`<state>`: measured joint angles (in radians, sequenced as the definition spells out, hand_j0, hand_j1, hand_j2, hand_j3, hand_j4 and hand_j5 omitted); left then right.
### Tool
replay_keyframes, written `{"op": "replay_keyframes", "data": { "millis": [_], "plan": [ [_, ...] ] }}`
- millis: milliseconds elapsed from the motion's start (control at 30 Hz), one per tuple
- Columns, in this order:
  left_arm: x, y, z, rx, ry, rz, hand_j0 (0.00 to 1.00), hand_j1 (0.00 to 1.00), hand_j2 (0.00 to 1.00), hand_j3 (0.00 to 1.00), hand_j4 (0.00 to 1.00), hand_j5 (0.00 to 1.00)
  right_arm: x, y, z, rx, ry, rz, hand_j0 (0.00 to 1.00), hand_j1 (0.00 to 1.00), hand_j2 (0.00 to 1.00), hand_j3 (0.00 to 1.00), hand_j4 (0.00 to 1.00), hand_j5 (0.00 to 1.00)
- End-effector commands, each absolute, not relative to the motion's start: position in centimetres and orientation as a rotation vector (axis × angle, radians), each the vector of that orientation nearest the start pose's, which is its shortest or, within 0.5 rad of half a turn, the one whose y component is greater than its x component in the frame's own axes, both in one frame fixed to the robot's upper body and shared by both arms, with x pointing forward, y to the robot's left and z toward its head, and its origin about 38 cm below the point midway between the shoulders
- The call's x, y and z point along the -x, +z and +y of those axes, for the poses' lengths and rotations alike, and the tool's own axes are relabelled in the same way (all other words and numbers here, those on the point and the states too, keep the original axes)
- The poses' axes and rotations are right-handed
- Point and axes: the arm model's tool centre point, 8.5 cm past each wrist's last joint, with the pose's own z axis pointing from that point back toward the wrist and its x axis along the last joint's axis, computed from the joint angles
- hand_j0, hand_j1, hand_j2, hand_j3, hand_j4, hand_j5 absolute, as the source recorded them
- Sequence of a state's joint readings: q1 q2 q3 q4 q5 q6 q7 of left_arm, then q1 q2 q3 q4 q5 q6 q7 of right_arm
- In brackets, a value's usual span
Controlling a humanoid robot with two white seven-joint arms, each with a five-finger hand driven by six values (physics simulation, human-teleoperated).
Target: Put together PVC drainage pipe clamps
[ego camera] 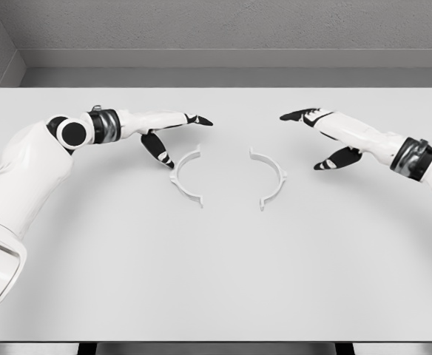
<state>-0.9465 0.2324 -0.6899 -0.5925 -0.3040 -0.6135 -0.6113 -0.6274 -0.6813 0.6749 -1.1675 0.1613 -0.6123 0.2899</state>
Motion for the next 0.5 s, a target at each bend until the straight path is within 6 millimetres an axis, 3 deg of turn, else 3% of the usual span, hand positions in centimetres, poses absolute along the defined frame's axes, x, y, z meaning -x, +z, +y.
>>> {"op": "replay_keyframes", "data": {
  "millis": [0, 300, 467],
  "plan": [
    [-54.3, 14.1, 18.5, -0.009, -1.735, -1.361, 1.0, 1.0, 1.0, 1.0, 1.0, 1.0, -46.0, 16.0, -30.0, 0.197, 1.583, -1.649, 1.0, 1.0, 1.0, 1.0, 1.0, 1.0],
    [-54.2, 14.0, 18.6, -0.006, -1.735, -1.36, 1.0, 1.0, 1.0, 1.0, 1.0, 1.0, -45.4, 13.7, -30.6, 0.177, 1.549, -1.606, 1.0, 1.0, 1.0, 1.0, 1.0, 1.0],
    [-53.8, 14.1, 18.2, 0.0, -1.748, -1.379, 1.0, 1.0, 1.0, 1.0, 1.0, 1.0, -45.6, 13.8, -29.0, 0.152, 1.541, -1.64, 1.0, 1.0, 1.0, 1.0, 1.0, 1.0]
  ]
}}
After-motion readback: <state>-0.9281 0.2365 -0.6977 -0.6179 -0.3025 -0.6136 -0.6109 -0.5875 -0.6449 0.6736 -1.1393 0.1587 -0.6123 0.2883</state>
